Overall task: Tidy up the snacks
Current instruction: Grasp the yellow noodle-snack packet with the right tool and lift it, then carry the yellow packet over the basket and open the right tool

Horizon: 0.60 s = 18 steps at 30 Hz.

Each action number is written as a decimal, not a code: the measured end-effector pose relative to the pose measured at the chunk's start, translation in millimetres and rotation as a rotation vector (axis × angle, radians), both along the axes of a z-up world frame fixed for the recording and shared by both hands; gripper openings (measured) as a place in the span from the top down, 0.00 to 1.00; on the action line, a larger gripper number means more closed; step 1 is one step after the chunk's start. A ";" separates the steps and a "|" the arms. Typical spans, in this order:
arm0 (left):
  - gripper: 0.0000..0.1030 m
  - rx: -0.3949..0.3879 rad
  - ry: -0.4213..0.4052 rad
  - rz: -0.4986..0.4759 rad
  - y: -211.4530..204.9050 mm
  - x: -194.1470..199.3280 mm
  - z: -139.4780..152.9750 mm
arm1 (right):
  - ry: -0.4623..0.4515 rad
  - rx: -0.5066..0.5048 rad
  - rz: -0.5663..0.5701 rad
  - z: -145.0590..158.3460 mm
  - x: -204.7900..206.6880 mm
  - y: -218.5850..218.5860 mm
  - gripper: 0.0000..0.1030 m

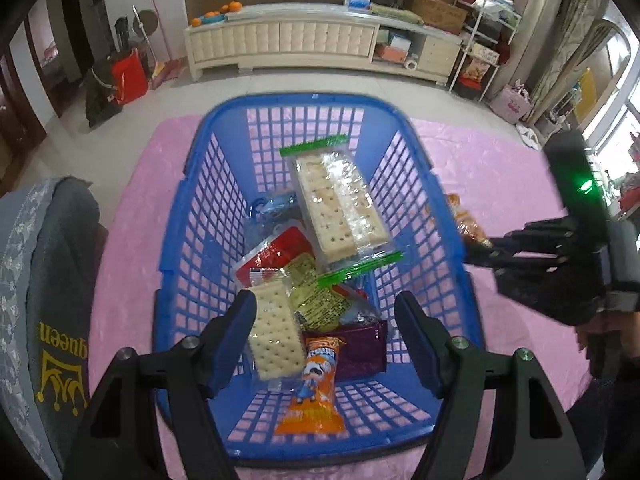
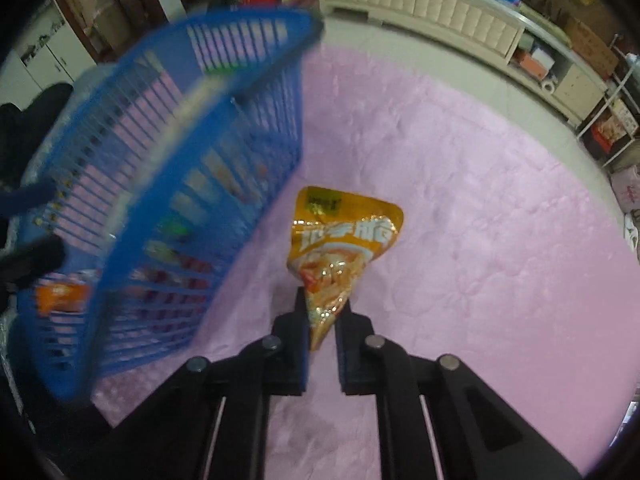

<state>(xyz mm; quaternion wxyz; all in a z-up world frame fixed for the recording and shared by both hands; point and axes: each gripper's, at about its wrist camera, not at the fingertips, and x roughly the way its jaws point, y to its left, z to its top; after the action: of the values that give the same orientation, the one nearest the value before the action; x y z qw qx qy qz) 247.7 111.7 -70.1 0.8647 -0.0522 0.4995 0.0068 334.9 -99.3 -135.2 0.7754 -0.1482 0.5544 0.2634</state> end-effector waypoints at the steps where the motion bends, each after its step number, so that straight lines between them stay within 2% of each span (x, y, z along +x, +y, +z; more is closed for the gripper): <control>1: 0.32 0.005 -0.010 0.000 -2.7 -3.2 3.4 | -0.020 0.014 -0.005 9.8 2.4 1.8 0.87; 5: 0.32 0.002 -0.066 -0.007 -5.0 -20.7 22.3 | -0.070 0.065 -0.002 47.8 -20.4 -1.2 0.87; 6: 0.31 0.002 -0.074 -0.006 -5.6 -23.2 26.5 | -0.082 0.072 0.005 55.0 -25.9 -1.2 0.87; 7: 0.23 0.010 -0.085 -0.007 -6.9 -27.0 31.5 | -0.097 0.081 0.014 64.7 -32.9 -0.6 0.87; 9: 0.20 0.035 -0.109 -0.015 -8.6 -32.0 39.6 | -0.118 0.097 0.028 75.9 -43.9 6.5 0.86; 12: 0.20 0.047 -0.140 -0.023 -7.5 -40.4 47.2 | -0.137 0.125 0.045 80.4 -54.5 22.0 0.86; 18: 0.20 0.011 -0.146 0.023 16.7 -50.6 48.2 | -0.173 0.142 0.072 91.2 -66.9 41.0 0.86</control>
<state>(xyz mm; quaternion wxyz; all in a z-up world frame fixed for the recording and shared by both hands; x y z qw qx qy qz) 197.1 128.4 -21.9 0.8991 -0.0534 0.4343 0.0159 268.0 -58.3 -44.0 0.8190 -0.1349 0.4596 0.3160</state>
